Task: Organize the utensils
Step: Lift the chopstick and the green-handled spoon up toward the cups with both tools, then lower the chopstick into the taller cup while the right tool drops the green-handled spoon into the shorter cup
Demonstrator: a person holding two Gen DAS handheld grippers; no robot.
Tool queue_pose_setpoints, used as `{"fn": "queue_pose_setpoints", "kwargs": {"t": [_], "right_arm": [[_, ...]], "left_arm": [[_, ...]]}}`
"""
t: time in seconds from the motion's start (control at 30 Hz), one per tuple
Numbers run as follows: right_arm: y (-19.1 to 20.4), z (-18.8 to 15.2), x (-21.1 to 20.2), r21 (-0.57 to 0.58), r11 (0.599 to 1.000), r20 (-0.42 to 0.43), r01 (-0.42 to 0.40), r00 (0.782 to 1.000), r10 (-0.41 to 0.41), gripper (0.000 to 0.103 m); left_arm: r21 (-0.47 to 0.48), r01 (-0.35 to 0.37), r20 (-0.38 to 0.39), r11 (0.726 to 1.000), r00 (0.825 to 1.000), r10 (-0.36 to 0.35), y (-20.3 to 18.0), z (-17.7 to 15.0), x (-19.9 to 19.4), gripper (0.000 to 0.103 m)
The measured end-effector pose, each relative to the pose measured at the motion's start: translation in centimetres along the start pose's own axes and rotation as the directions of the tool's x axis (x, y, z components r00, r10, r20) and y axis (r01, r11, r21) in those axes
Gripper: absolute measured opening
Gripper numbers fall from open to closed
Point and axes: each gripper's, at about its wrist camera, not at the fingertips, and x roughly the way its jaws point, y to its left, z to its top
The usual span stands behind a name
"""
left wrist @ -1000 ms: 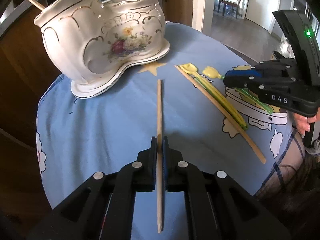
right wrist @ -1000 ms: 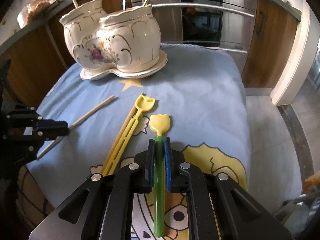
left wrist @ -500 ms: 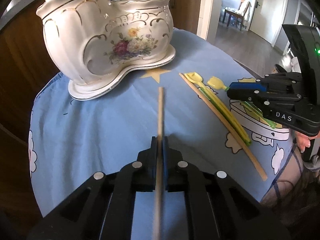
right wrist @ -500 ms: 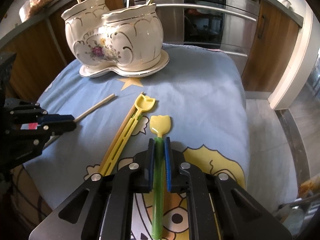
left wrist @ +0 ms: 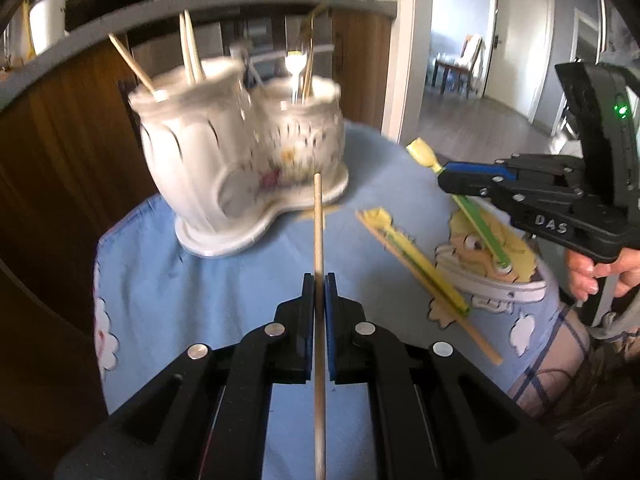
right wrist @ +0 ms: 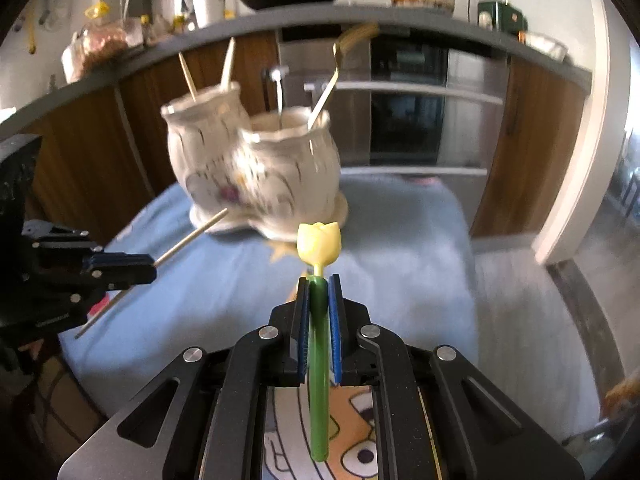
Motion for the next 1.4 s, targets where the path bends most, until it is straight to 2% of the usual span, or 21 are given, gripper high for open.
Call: {"fn": "queue_pose_setpoints", "kwargs": {"t": [0.2, 0.3, 0.4, 0.53, 0.77, 0.87, 1.03, 1.17, 1.27, 1.4], "right_arm": [[0.8, 2.1, -1.7, -0.006, 1.000, 0.112, -0.012, 0.994, 0.013, 0.010], [1.1, 3.8, -2.5, 0.002, 1.000, 0.182, -0.026, 0.983, 0.025, 0.010], [1.3, 5.8, -2.6, 0.002, 0.999, 0.223, -0.037, 0.974, 0.035, 0.010], [1.5, 8.4, -2.2, 0.001, 0.999, 0.284, -0.047, 0.958, 0.045, 0.010], [0.5, 12.9, -0.1, 0.077, 0.989, 0.369, -0.128, 0.925, 0.091, 0.010], [-0.2, 14.2, 1.4, 0.121, 0.978, 0.394, -0.171, 0.912, 0.111, 0.010], [-0.9, 15.3, 3.6, 0.173, 0.960, 0.422, -0.219, 0.898, 0.129, 0.010], [-0.7, 15.0, 5.0, 0.175, 0.961, 0.440, -0.214, 0.890, 0.118, 0.010], [0.0, 14.5, 6.1, 0.141, 0.972, 0.439, -0.187, 0.892, 0.108, 0.010], [0.7, 13.4, 7.1, 0.095, 0.986, 0.441, -0.135, 0.894, 0.080, 0.010]], "left_arm": [[-0.009, 0.011, 0.135, 1.000, 0.991, -0.009, 0.5, 1.5, -3.3, 0.005], [-0.023, 0.010, 0.225, 1.000, 0.974, -0.004, 1.2, 2.9, -5.0, 0.005], [-0.038, -0.002, 0.278, 0.999, 0.960, 0.012, 2.0, 4.5, -5.8, 0.005], [-0.073, -0.004, 0.349, 0.997, 0.937, 0.030, 3.6, 6.7, -6.2, 0.005], [-0.183, 0.091, 0.482, 0.979, 0.876, 0.008, 7.8, 11.0, -5.4, 0.005], [-0.210, 0.101, 0.519, 0.972, 0.855, 0.023, 8.9, 12.5, -4.4, 0.005], [-0.238, 0.063, 0.540, 0.969, 0.838, 0.078, 9.7, 13.9, -2.7, 0.005], [-0.258, 0.029, 0.571, 0.966, 0.811, 0.128, 9.8, 14.2, -1.4, 0.005], [-0.262, -0.027, 0.572, 0.965, 0.801, 0.178, 9.4, 14.2, -0.4, 0.005], [-0.245, -0.049, 0.598, 0.968, 0.779, 0.190, 8.9, 13.2, 0.0, 0.005]]}}
